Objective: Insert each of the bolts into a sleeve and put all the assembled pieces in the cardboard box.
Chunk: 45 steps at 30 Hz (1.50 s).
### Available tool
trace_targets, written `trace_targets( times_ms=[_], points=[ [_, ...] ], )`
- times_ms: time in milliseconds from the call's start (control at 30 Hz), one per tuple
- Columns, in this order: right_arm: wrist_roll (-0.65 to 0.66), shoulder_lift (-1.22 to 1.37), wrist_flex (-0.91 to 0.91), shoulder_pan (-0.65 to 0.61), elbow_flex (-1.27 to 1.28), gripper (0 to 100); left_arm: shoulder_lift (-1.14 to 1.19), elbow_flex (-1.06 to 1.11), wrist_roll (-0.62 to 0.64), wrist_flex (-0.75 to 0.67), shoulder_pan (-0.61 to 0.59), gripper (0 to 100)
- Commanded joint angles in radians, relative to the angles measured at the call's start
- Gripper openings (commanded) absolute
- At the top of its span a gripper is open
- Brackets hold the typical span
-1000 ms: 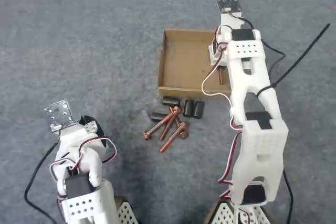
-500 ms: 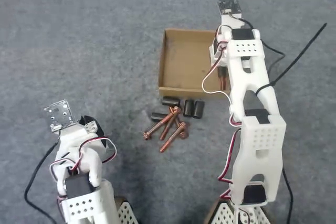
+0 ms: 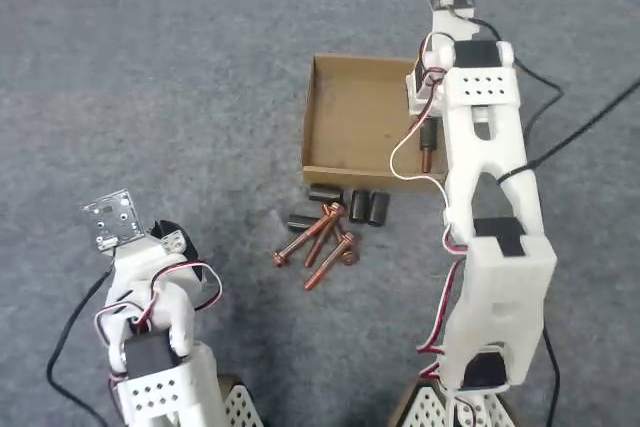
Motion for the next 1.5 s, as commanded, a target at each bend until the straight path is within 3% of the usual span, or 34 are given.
trace_targets(
  times_ms=[0,67,233,333,733,933,1267,1467],
  points=[
    [-0.011,-0.137,0.157,-0.054,-0.058,0.6,-0.011,-0.013,-0.012,0.003,-0.003,1],
    [-0.021,-0.163,0.231,-0.082,-0.058,0.6,-0.011,-0.013,-0.012,0.003,-0.003,1],
    [-0.201,-0.208,0.329,-0.127,-0.051,0.6,-0.011,-0.013,-0.012,0.003,-0.005,1],
    [-0.258,-0.248,0.331,-0.139,0.011,0.6,-0.011,-0.013,-0.012,0.003,-0.006,1],
    [-0.272,-0.469,0.325,-0.234,0.356,0.6,-0.011,-0.013,-0.012,0.003,-0.006,1],
    [-0.462,-0.493,0.325,-0.283,0.468,0.9,-0.011,-0.013,-0.012,0.003,-0.006,1],
    [-0.456,-0.492,0.173,-0.295,0.577,1.1,-0.011,-0.013,-0.012,0.003,-0.006,1],
    [-0.342,-0.492,0.156,-0.297,0.623,12.3,-0.011,-0.013,-0.012,0.003,-0.006,1]
  ],
)
